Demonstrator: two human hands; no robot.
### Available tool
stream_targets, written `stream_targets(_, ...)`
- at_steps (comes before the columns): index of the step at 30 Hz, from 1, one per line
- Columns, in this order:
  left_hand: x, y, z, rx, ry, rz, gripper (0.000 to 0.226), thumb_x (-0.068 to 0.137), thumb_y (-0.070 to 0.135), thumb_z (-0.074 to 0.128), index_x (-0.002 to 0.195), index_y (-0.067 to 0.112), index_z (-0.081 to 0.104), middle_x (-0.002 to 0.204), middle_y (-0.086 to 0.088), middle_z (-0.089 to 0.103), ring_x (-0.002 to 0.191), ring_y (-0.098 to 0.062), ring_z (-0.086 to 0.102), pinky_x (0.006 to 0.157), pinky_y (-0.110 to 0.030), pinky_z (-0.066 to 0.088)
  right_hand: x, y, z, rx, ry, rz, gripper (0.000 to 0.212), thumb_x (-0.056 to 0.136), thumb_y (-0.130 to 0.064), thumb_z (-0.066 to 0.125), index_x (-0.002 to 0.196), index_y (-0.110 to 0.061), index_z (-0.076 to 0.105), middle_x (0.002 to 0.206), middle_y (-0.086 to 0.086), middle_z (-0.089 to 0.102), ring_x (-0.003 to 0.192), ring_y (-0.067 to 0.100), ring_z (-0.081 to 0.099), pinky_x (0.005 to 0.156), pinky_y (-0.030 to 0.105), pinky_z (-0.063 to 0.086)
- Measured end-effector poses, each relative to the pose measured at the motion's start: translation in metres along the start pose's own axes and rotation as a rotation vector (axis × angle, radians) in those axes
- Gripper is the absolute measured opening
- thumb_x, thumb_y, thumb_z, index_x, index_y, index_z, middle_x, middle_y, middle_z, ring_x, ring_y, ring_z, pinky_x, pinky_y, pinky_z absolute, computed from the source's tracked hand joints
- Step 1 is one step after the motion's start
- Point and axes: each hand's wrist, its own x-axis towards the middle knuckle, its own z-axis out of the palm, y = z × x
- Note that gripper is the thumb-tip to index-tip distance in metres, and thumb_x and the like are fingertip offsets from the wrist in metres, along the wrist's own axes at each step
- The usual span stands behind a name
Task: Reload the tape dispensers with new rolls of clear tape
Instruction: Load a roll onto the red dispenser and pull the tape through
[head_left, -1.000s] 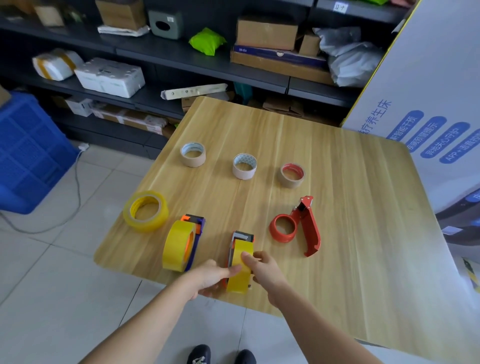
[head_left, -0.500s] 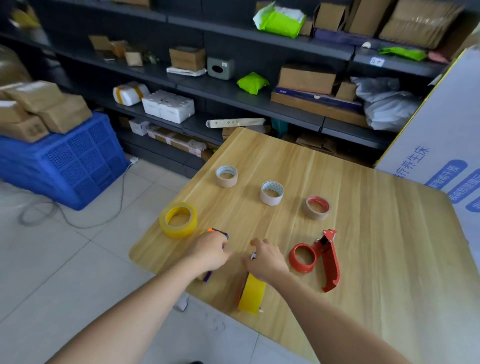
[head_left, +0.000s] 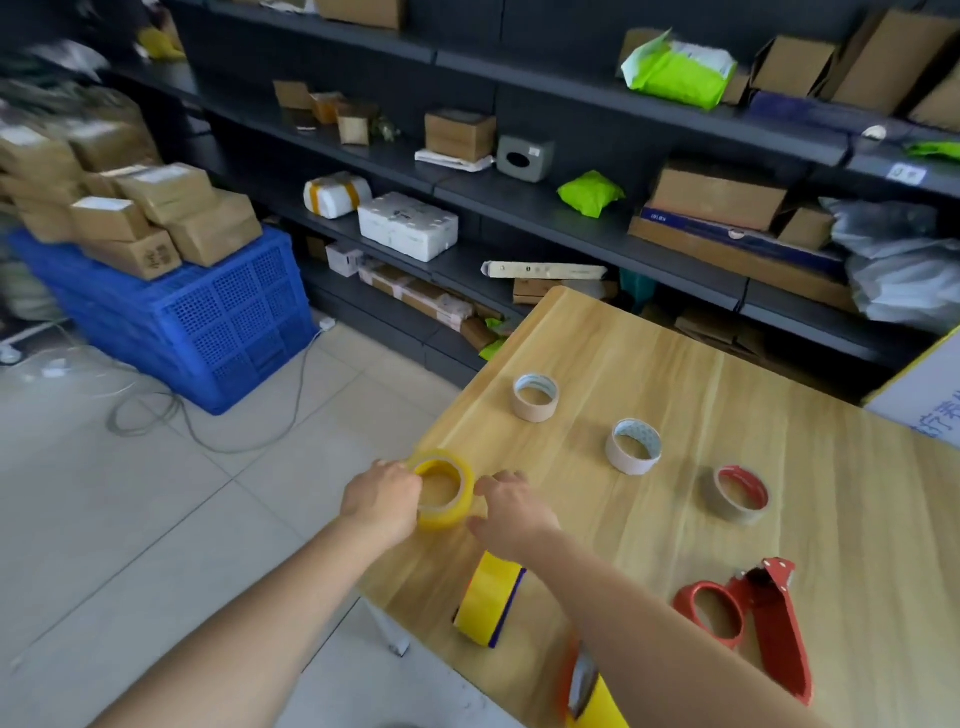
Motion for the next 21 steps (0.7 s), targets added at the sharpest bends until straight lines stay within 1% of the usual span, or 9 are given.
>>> stream_targets(4,0.026,-0.021,0.016,0.032,-0.053,0.002,0.039,0.093,0.007,0.040,0.127,0.015,0.056,0.126,-0.005,0.054,0.125,-0.024,0.046,0.093,-0.037,0.046,0.036,-0.015,0.011,-0.118,-0.055,-0.013,0.048,0.094,-0.035,0.057,0.137,-0.016,0.048,0.139,0.007,0.048,0.135,0.026,0.036,0.107,0.038,0.037)
stream_targets(6,0.037,-0.030,0.024,0.030,-0.084,0.005,0.042,0.093,0.003,0.035,0.129,0.012,0.056,0.128,-0.006,0.053,0.127,-0.024,0.045,0.095,-0.037,0.045,0.051,-0.020,0.017,-0.177,-0.090,-0.021,0.047,0.094,-0.035,0.058,0.135,-0.015,0.049,0.139,0.007,0.049,0.133,0.027,0.037,0.106,0.038,0.037)
stream_targets(8,0.046,-0.037,0.032,0.025,-0.114,0.012,0.041,0.094,0.003,0.034,0.128,0.012,0.056,0.128,-0.006,0.053,0.127,-0.024,0.045,0.095,-0.038,0.045,0.062,-0.023,0.025,-0.217,-0.122,-0.032,0.045,0.094,-0.030,0.058,0.135,-0.016,0.049,0.138,0.006,0.048,0.133,0.027,0.037,0.105,0.038,0.037)
stream_targets(11,0.057,-0.044,0.045,-0.002,-0.158,0.024,0.039,0.093,0.006,0.036,0.126,0.012,0.056,0.127,-0.006,0.052,0.126,-0.025,0.045,0.095,-0.038,0.045,0.073,-0.026,0.037,-0.314,-0.146,-0.065,0.040,0.094,-0.017,0.054,0.133,-0.016,0.050,0.135,0.007,0.050,0.132,0.027,0.037,0.104,0.037,0.036)
stream_targets(15,0.064,-0.048,0.053,-0.074,-0.184,0.034,0.033,0.091,0.011,0.042,0.121,0.011,0.055,0.123,-0.007,0.052,0.122,-0.025,0.047,0.091,-0.038,0.046,0.086,-0.028,0.049,-0.429,-0.142,-0.134,0.035,0.094,-0.017,0.052,0.129,-0.020,0.057,0.128,0.004,0.057,0.131,0.029,0.034,0.105,0.036,0.030)
stream_targets(17,0.066,-0.050,0.056,-0.147,-0.195,0.039,0.030,0.090,0.017,0.046,0.118,0.010,0.055,0.121,-0.007,0.052,0.121,-0.025,0.047,0.090,-0.039,0.046,0.089,-0.027,0.051,-0.454,-0.119,-0.165,0.033,0.095,-0.019,0.053,0.127,-0.024,0.061,0.126,0.003,0.060,0.132,0.029,0.033,0.109,0.037,0.026)
stream_targets(18,0.067,-0.051,0.058,-0.210,-0.205,0.040,0.032,0.089,0.025,0.051,0.118,0.011,0.054,0.120,-0.007,0.052,0.120,-0.025,0.048,0.090,-0.039,0.046,0.089,-0.027,0.050,-0.438,-0.114,-0.169,0.033,0.096,-0.020,0.053,0.127,-0.025,0.061,0.127,0.002,0.060,0.133,0.028,0.032,0.110,0.036,0.024)
stream_targets(20,0.071,-0.055,0.064,-0.401,-0.214,0.005,0.052,0.081,0.049,0.062,0.123,0.020,0.050,0.116,-0.003,0.054,0.114,-0.023,0.051,0.088,-0.039,0.049,0.089,-0.026,0.049,-0.288,-0.126,-0.122,0.033,0.097,-0.023,0.053,0.129,-0.027,0.060,0.132,0.003,0.056,0.135,0.025,0.032,0.111,0.033,0.023)
stream_targets(21,0.072,-0.058,0.065,-0.519,-0.209,-0.014,0.063,0.076,0.056,0.065,0.128,0.025,0.046,0.118,-0.002,0.054,0.113,-0.022,0.052,0.089,-0.039,0.049,0.090,-0.027,0.047,-0.158,-0.119,-0.085,0.032,0.097,-0.027,0.054,0.128,-0.027,0.060,0.131,0.004,0.056,0.133,0.025,0.036,0.109,0.032,0.027)
